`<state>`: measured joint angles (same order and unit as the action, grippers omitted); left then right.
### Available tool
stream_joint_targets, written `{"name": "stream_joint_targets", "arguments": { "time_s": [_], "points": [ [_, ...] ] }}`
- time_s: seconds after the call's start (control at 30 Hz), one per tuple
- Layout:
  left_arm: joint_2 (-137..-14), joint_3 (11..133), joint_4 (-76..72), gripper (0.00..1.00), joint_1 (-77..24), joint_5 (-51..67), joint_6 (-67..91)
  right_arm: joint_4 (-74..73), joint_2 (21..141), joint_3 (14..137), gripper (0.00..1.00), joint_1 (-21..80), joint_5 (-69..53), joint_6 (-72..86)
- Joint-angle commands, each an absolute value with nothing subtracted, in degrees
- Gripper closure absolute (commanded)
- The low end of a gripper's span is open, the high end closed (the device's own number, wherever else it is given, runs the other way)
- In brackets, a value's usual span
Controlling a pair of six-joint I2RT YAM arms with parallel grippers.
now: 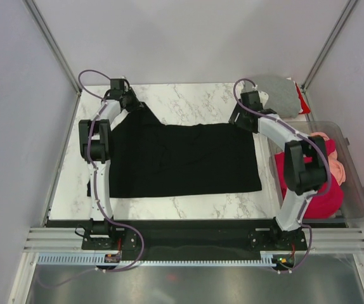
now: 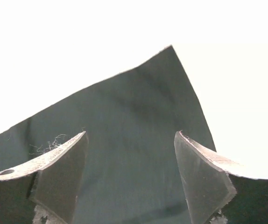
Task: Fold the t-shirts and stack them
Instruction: Fold the tshirt
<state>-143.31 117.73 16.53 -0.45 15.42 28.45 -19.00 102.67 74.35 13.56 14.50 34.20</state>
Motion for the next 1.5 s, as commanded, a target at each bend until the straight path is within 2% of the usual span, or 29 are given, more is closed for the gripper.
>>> {"name": "stream_joint_targets", "arguments": {
  "time_s": [0.0,0.13,0.3,0.67,1.0,1.1,1.13,1.2,1.23,1.33,1.47],
  "points": [
    [-143.4,117.1,12.7,0.98,-0.1,16.4,28.3,-21.8,111.1,82.2,0.19,12.9,18.6,31.1],
    [-142.7,114.2,11.1,0.98,2.8,16.7,31.3,-24.3,120.0,90.9,0.25,12.0,22.8,31.0],
    [-142.8,113.9,10.5,0.98,2.8,17.1,31.3,-23.4,125.2,96.4,0.31,8.8,20.1,29.2],
    [-142.0,113.8,10.6,0.98,1.3,14.5,29.0,-21.6,126.6,96.2,0.34,5.3,16.4,28.8],
    [-142.1,113.9,10.7,0.98,1.3,14.5,29.0,-18.4,128.8,94.5,0.41,5.4,11.3,30.1],
    [-142.0,113.8,10.6,0.98,1.3,14.3,29.1,-17.8,128.8,94.0,0.53,5.4,11.4,30.2],
    [-142.1,113.8,10.7,0.98,1.3,14.5,29.1,-17.4,128.8,94.0,0.62,5.3,11.5,30.2],
    [-142.0,113.8,10.7,0.98,1.2,14.3,29.0,-17.2,128.9,94.0,0.70,5.4,11.5,30.4],
    [-141.9,113.7,10.8,0.98,1.2,14.3,29.2,-17.1,129.4,94.1,0.80,5.4,11.5,30.4],
    [-141.2,112.7,10.5,0.98,1.2,13.5,29.6,-17.1,129.5,94.0,1.00,5.4,11.1,30.4],
    [-138.4,112.3,13.5,0.98,0.8,11.7,32.3,-17.1,127.3,92.1,1.00,5.4,10.4,30.3]
  ]
}}
